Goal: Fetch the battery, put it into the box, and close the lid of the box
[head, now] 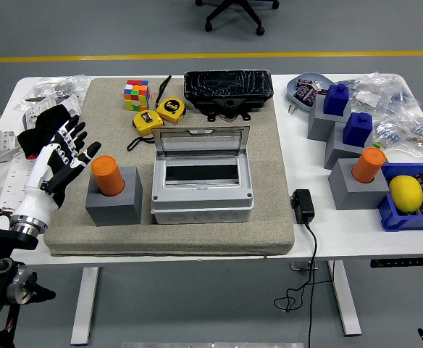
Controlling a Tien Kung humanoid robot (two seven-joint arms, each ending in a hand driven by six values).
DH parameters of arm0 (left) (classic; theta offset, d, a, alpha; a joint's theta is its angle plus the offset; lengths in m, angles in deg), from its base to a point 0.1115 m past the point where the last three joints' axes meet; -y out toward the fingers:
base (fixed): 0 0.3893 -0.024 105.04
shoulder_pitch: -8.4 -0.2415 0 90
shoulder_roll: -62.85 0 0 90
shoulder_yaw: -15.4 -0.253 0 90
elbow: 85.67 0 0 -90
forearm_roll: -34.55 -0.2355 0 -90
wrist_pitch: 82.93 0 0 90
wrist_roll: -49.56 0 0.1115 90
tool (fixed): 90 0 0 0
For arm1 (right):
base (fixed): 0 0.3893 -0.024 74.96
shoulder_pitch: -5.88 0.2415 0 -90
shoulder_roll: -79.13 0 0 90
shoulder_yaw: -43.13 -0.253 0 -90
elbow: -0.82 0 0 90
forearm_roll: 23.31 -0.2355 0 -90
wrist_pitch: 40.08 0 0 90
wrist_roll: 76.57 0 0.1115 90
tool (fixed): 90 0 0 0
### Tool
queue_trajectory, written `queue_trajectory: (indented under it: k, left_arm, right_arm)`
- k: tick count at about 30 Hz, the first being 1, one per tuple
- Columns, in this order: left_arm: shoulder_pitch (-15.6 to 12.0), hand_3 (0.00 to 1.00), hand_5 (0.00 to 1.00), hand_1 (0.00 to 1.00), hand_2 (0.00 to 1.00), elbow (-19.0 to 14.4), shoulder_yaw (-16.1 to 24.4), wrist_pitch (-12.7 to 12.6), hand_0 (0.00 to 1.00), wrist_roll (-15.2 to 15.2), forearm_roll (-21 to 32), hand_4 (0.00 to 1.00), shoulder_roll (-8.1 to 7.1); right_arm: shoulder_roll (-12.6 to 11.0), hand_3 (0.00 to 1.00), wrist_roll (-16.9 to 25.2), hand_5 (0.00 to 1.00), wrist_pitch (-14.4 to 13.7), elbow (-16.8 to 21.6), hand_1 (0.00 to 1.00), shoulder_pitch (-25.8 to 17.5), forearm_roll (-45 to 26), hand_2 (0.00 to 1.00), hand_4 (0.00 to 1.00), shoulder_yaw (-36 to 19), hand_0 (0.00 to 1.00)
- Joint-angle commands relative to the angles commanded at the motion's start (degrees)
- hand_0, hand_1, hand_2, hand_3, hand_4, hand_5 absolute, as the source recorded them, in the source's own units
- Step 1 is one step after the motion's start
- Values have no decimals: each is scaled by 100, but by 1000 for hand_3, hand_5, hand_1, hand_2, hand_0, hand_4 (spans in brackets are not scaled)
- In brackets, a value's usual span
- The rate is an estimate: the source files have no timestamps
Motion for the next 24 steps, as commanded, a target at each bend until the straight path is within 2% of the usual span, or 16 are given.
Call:
queue_trajectory:
  k: [2,3,8,9,14,15,20,21,24]
  left_arm:
    - [-3,998,463,998,998,-3,-13,-2,998,1,-18,998,4]
    - [-8,998,329,998,998,-1,-43,-18,998,5,-22,998,9]
    - [-25,998,329,998,998,44,-163,-43,998,28,114,998,31]
    - [-26,998,174,998,998,57,-176,-46,998,31,106,998,33]
    - [-16,998,174,998,998,136,-264,-5,998,59,-28,998,26]
    - [-16,998,130,998,998,142,-281,-1,998,67,-77,998,24]
    - [-8,998,130,998,998,145,-381,-8,998,65,-170,998,19]
    - [2,994,70,998,998,142,-416,-30,969,64,-201,998,12]
    - [16,994,70,998,998,141,-476,-115,969,46,-261,998,2]
  right_arm:
    - [1,827,-2,998,-1,0,842,-3,6,783,998,-8,879]
    - [2,826,-3,998,-2,0,842,-7,13,784,998,-16,879]
    - [6,826,1,998,1,0,842,-10,14,784,998,-21,879]
    - [8,826,2,998,1,0,842,-9,11,784,998,-18,879]
    - [12,826,0,998,2,0,842,-13,15,784,998,-19,879]
    - [12,826,0,998,2,0,842,-13,17,784,998,-20,879]
    - [8,826,0,998,5,0,842,-4,16,784,998,-20,879]
    - [6,826,0,998,5,0,842,-4,15,784,998,-18,879]
    - [5,826,-2,998,5,0,842,-4,21,784,998,-26,879]
